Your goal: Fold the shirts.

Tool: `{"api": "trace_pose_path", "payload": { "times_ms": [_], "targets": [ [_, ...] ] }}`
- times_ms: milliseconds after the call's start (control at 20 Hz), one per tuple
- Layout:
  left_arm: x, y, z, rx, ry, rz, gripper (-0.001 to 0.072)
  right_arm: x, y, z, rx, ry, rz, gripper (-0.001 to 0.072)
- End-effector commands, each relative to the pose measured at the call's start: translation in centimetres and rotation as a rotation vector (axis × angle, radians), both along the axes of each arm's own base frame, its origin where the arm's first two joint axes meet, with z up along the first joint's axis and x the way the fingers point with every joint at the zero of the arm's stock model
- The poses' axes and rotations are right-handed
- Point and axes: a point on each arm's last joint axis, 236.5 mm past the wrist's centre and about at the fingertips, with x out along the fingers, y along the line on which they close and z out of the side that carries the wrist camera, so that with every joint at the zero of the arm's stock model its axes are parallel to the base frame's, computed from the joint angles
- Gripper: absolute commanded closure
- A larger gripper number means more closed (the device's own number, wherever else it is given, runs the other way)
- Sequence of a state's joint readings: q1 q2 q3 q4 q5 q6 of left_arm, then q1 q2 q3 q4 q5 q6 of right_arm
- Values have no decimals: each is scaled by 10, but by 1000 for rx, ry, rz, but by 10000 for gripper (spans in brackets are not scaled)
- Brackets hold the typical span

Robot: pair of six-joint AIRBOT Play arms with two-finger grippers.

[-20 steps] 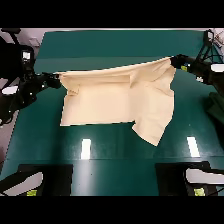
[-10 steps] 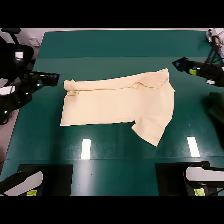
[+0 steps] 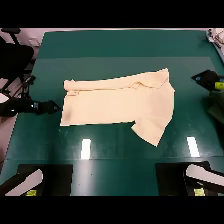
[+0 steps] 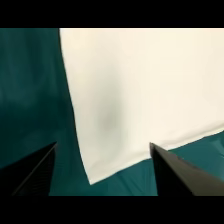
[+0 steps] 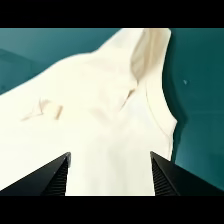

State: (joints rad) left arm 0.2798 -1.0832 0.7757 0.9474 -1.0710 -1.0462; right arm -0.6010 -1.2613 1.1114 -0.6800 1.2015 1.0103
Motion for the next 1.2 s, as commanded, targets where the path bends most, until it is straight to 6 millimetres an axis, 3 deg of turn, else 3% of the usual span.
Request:
{"api": "trace_pose_path", "payload": {
  "times_ms": [0, 150, 300, 950, 1000, 1050, 1100, 1150],
  "targets": [
    [-35, -15, -19, -89, 173, 43, 20, -37, -4, -25, -17, 87, -57, 143],
    [-48, -33, -29, -185, 232, 75, 20, -53, 2, -37, -30, 91, -92, 143],
    [-59, -34, -47, -191, 288, 100, 21, -62, 7, -37, -41, 79, -105, 143],
    [-43, -20, -56, -146, 229, 155, 52, -64, 9, -30, -52, 61, -105, 143],
    [-41, -19, -56, -141, 221, 159, 155, -64, 9, -30, -53, 60, -106, 143],
    [-39, -17, -56, -133, 208, 155, 385, -63, 7, -30, -56, 57, -112, 143],
    [-36, -15, -57, -124, 192, 152, 558, -62, 6, -30, -59, 54, -116, 143],
    [-34, -14, -57, -119, 183, 155, 627, -61, 6, -30, -60, 53, -118, 143]
  ]
}}
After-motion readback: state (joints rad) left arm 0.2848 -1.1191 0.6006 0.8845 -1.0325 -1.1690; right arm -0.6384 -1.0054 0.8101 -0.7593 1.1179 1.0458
